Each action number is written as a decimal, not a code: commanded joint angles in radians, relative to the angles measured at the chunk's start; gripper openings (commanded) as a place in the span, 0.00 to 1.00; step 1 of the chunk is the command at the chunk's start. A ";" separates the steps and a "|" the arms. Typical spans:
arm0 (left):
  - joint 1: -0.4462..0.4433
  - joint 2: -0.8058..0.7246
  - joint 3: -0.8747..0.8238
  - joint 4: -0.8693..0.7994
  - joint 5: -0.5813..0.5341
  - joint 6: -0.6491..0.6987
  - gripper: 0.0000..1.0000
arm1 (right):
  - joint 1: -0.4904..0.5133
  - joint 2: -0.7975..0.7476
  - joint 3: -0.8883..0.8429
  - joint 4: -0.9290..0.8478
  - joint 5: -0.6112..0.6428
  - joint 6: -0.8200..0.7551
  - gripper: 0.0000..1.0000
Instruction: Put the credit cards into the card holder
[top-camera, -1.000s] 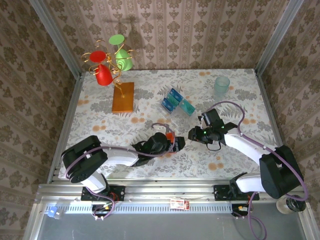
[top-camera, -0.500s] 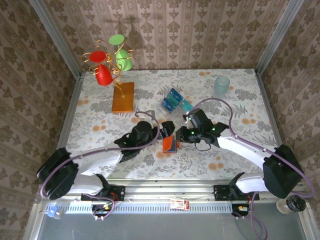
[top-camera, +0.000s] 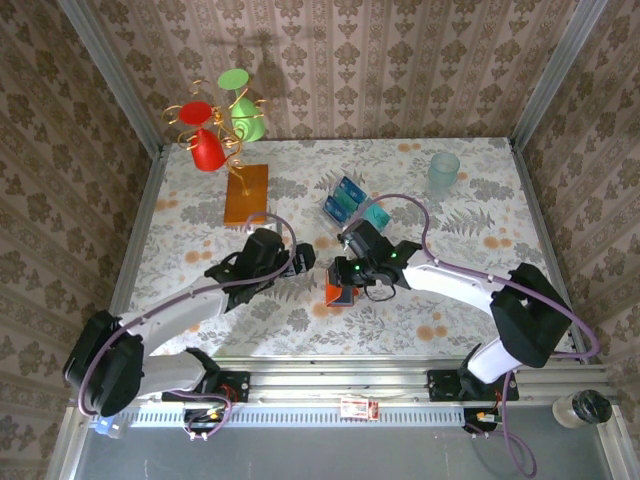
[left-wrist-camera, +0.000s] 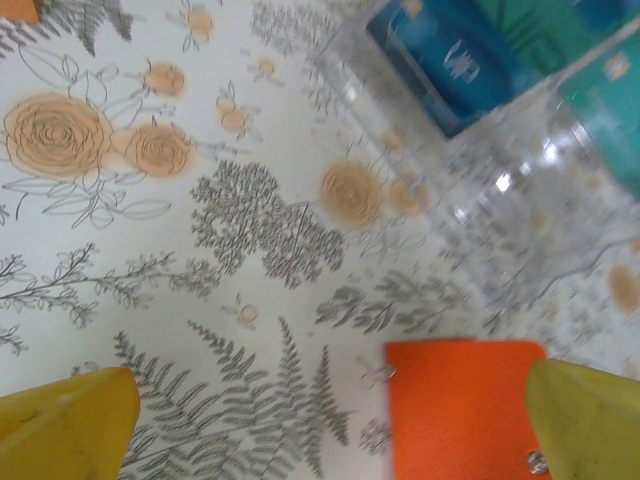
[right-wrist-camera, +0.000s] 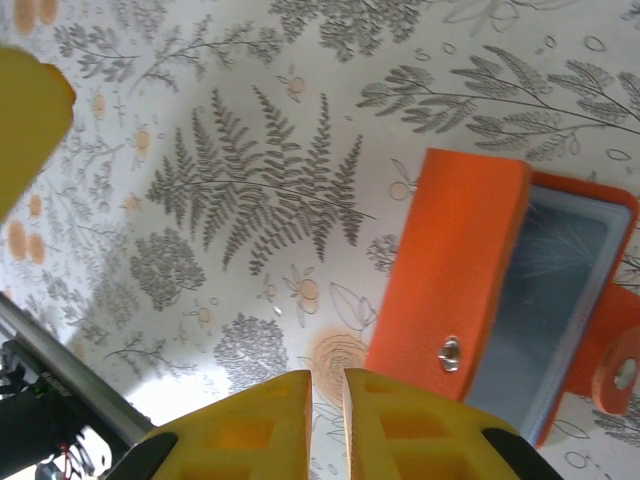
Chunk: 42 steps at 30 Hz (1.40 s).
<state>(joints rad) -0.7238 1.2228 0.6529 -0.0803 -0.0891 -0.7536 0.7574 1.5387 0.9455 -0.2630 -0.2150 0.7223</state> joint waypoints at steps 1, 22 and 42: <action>0.004 0.033 0.057 -0.087 0.027 0.106 1.00 | 0.002 0.024 -0.046 0.020 0.041 0.021 0.15; -0.110 0.331 0.208 -0.100 0.104 0.253 1.00 | -0.018 0.034 -0.200 0.137 0.049 0.033 0.13; -0.162 0.426 0.190 -0.150 0.000 0.245 1.00 | -0.077 -0.110 -0.218 0.084 0.051 0.030 0.13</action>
<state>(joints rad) -0.8745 1.6371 0.8429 -0.1814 -0.0338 -0.5220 0.7113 1.5043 0.7418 -0.1375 -0.1833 0.7452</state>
